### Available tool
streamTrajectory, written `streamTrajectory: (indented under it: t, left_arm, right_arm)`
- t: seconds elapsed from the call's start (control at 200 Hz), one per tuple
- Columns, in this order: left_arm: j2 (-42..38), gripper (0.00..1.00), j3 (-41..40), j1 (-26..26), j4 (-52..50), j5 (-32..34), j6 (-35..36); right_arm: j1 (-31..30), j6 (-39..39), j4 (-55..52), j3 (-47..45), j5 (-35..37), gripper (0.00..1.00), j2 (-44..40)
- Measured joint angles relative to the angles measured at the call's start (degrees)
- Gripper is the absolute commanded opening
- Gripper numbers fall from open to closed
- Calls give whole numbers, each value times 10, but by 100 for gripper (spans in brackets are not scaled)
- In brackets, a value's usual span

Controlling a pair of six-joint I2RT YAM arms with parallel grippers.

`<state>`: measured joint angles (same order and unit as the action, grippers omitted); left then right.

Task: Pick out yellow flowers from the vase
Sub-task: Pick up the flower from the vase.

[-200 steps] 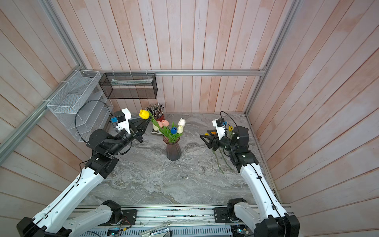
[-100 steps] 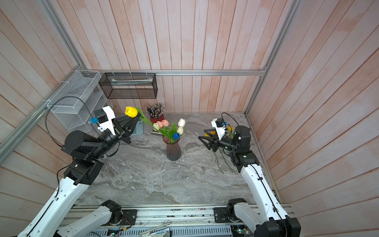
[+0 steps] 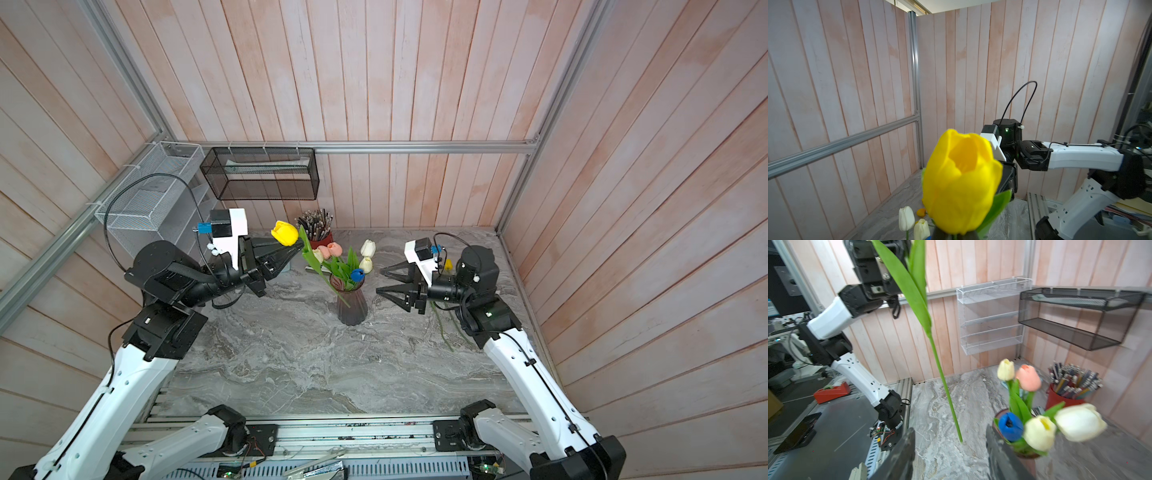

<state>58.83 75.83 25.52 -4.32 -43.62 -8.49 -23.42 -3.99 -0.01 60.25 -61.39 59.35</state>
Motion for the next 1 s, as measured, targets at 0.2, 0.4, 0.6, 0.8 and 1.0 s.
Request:
streamTrajectory:
  t: [0.2,0.4,0.6,0.8,1.0]
  left_arm:
    - [10,3,-28,0,31,-61,-45]
    - [21,3,-49,0,80,-100,-86]
    - [23,3,-63,0,112,-115,-103]
    - [30,3,-67,0,129,-119,-107]
    - [37,3,-73,0,139,-119,-107]
  right_arm:
    - [-75,5,0,17,16,49,35]
    - [-116,3,0,17,35,42,81]
    - [-137,-14,16,16,34,36,102]
    - [-143,-36,39,14,29,27,103]
    - [-146,-46,48,9,25,19,107]
